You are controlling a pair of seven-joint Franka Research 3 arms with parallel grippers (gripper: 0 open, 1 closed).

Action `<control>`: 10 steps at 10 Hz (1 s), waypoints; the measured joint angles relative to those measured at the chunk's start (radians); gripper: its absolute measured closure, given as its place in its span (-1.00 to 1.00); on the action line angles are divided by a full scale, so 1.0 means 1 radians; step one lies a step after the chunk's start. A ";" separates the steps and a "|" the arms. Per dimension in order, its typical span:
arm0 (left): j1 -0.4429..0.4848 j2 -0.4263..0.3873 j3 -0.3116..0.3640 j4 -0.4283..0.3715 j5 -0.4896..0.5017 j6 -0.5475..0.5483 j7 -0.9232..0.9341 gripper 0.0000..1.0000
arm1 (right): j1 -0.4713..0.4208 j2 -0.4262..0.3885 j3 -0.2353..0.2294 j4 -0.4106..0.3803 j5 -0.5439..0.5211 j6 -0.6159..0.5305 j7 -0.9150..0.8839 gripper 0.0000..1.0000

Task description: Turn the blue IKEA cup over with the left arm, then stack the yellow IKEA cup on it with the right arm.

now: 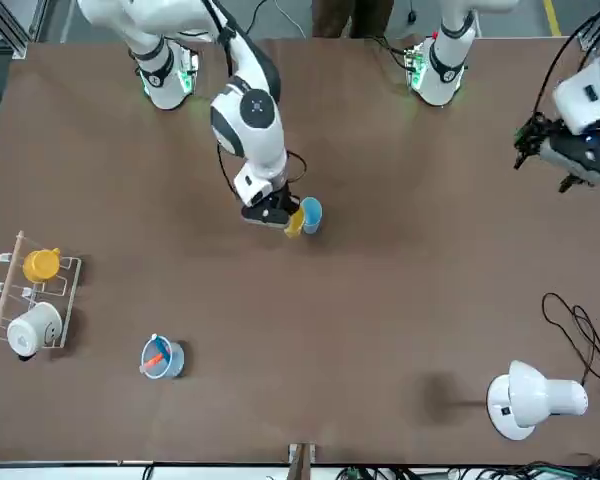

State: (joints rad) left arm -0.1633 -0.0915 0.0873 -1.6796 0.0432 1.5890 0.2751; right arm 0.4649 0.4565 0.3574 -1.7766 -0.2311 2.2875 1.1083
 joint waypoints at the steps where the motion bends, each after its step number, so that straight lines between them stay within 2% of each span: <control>1: 0.037 0.015 0.001 0.050 -0.032 -0.049 -0.068 -0.98 | 0.003 0.005 0.009 0.002 0.000 0.000 0.020 0.92; 3: 0.119 0.030 0.009 0.090 -0.074 -0.062 -0.121 -0.98 | 0.005 0.005 0.028 0.014 -0.001 0.000 0.049 0.92; 7: 0.118 0.049 0.003 0.179 -0.071 -0.068 -0.265 -0.98 | 0.028 0.037 0.060 0.014 -0.020 0.000 0.109 0.92; 10: 0.105 0.121 -0.010 0.245 -0.040 -0.068 -0.319 -0.98 | 0.035 0.055 0.066 0.021 -0.039 0.000 0.138 0.92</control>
State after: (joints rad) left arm -0.0583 0.0292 0.0776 -1.4344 0.0032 1.5215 -0.0443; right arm 0.4994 0.5116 0.4235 -1.7560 -0.2702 2.2872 1.2461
